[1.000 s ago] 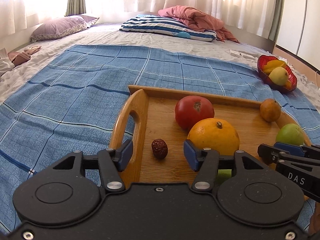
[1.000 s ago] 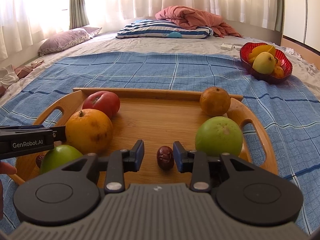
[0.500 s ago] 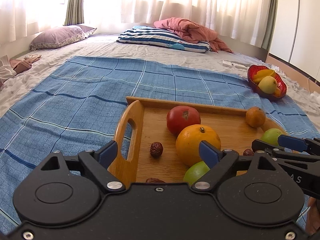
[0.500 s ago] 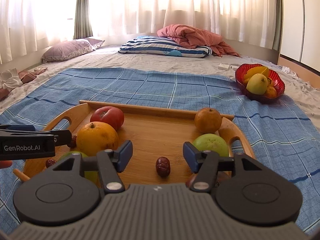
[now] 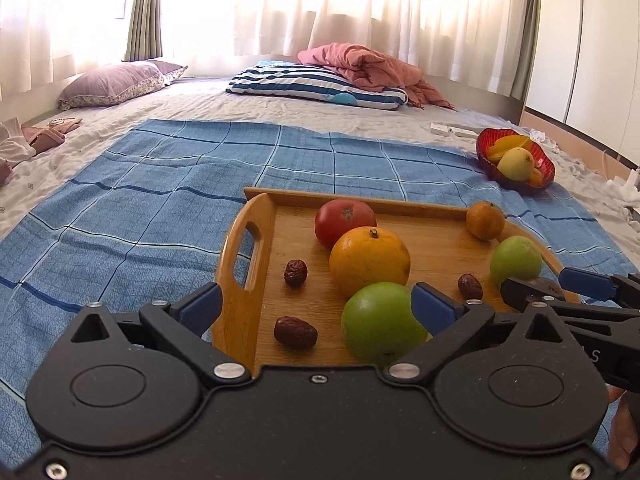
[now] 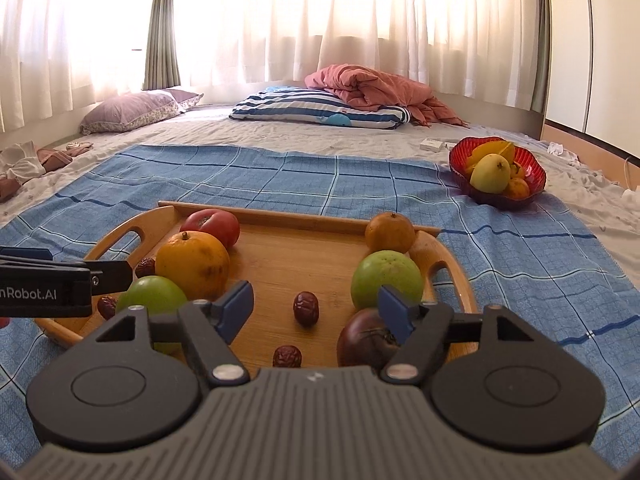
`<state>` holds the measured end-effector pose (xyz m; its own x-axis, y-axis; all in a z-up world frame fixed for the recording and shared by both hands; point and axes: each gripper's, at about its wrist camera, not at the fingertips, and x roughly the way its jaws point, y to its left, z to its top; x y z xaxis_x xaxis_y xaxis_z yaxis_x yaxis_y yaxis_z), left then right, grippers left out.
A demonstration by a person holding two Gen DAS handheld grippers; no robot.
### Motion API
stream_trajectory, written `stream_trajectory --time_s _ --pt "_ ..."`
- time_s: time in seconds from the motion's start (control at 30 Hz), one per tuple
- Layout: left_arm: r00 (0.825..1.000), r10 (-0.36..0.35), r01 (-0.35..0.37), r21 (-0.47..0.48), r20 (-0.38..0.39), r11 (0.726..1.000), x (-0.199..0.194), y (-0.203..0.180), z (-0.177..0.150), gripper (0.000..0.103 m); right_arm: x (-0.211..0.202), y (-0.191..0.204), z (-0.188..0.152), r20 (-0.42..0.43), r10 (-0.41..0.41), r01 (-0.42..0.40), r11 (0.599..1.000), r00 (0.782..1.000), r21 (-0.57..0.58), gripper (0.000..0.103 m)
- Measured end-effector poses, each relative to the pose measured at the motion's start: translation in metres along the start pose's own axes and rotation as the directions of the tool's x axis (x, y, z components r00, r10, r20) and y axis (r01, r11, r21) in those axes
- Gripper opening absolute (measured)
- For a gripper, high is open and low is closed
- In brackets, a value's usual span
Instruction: Organize fruits
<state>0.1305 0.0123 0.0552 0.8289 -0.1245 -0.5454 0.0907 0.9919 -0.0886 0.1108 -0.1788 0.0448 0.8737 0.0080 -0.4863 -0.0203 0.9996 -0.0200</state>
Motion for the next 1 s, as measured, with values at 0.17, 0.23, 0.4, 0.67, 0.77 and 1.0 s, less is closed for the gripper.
stream_trajectory --time_s 0.17,0.23,0.4,0.67,0.77,1.0 --pt "1.000 -0.008 0.008 -0.003 -0.006 1.000 -0.009 -0.004 -0.010 0.102 -0.013 -0.004 -0.009 0.005 0.004 -0.004 1.000 1.000 0.021 0.084" --pt "1.000 -0.010 0.010 -0.003 -0.012 1.000 -0.012 -0.005 -0.015 0.102 -0.018 -0.004 -0.013 0.013 0.001 -0.001 1.000 1.000 0.020 0.085" --pt "1.000 -0.002 0.002 -0.009 -0.021 1.000 -0.017 -0.006 -0.025 0.103 -0.029 -0.004 -0.023 0.020 -0.012 0.011 1.000 1.000 0.015 0.085" --pt "1.000 0.014 -0.014 0.003 -0.027 1.000 -0.024 -0.011 -0.042 0.103 -0.039 -0.009 -0.040 0.001 -0.027 0.027 0.999 1.000 0.026 0.086" --pt "0.999 0.013 -0.013 -0.022 -0.031 1.000 -0.026 -0.011 -0.049 0.103 -0.040 -0.012 -0.047 -0.015 -0.030 0.031 0.999 0.999 0.038 0.086" --pt "0.998 0.003 -0.005 -0.022 -0.065 1.000 -0.023 -0.015 -0.064 0.103 -0.041 -0.014 -0.064 -0.047 -0.047 0.049 0.998 0.998 0.042 0.086"
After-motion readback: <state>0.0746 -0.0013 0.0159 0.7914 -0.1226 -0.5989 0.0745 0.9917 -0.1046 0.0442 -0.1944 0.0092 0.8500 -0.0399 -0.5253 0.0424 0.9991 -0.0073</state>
